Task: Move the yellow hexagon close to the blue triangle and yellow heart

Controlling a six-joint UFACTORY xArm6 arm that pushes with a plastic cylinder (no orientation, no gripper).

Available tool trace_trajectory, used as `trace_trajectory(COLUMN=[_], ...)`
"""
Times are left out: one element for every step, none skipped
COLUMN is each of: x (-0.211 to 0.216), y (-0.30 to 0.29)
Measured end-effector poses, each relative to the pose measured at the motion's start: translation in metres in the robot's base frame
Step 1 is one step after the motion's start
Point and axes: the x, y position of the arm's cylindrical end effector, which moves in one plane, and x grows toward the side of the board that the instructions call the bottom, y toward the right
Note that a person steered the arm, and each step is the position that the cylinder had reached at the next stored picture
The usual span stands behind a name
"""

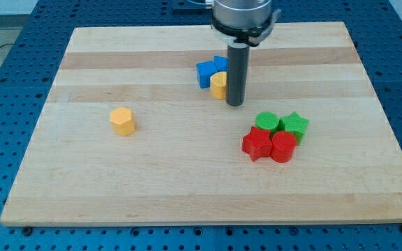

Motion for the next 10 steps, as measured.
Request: trace_trajectory(x=[0.017,0.051,0.087,0.121,0.118,0.091,0.063,0.041,0.02,0.007], y=[0.0,-0.018,-0.049,-0.111,-0.195,-0.243,-0.242,-0.187,-0.12,-0.097])
